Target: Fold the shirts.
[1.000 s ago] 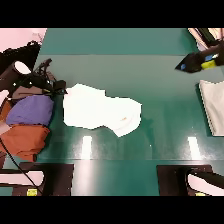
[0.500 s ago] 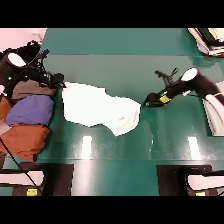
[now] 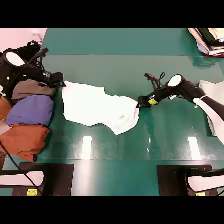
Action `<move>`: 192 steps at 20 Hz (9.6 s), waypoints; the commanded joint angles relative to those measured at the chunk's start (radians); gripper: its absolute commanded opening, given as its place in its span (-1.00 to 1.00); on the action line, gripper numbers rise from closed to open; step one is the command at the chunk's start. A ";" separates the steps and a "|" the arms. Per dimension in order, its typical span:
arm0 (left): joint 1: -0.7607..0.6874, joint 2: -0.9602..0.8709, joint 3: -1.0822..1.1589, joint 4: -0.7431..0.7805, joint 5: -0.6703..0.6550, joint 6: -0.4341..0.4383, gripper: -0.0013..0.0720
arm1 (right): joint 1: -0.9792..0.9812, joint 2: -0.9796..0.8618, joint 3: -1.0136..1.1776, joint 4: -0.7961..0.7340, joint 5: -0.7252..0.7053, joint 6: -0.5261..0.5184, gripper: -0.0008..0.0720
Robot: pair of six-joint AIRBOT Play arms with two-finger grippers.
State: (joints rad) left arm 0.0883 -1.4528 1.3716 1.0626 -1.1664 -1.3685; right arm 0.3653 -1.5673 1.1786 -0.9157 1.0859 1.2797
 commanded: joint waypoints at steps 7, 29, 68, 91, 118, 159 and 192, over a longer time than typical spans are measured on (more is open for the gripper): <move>0.000 0.421 0.283 0.002 0.006 0.014 -0.90 | -0.257 0.439 0.272 -0.003 0.013 -0.008 -0.94; 0.000 0.441 0.428 -0.018 -0.027 -0.063 -0.90 | -0.449 0.365 0.716 -0.005 0.345 0.040 -0.94; 0.019 0.486 -0.854 -0.043 0.069 -0.087 0.71 | -0.490 0.535 -0.129 -0.176 0.163 0.024 0.12; 0.019 0.485 -0.766 -0.188 0.135 0.000 -0.89 | -0.774 0.532 -0.625 -0.152 0.170 -0.040 0.12; 0.019 0.684 0.862 -0.093 0.048 -0.102 -0.90 | -0.517 0.827 0.757 -0.282 0.115 0.012 -0.94; -0.018 -0.157 -0.026 0.113 0.018 -0.007 -0.75 | -0.313 -0.026 0.242 -0.464 0.115 0.086 -0.94; -0.157 0.596 -1.012 -0.129 0.178 -0.143 -0.07 | -0.371 0.306 0.241 -0.464 0.377 0.091 0.07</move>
State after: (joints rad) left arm -0.0219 -0.8555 0.3622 0.9405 -1.0286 -1.5146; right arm 0.0051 -1.2625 1.4212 -1.3792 1.4193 1.3716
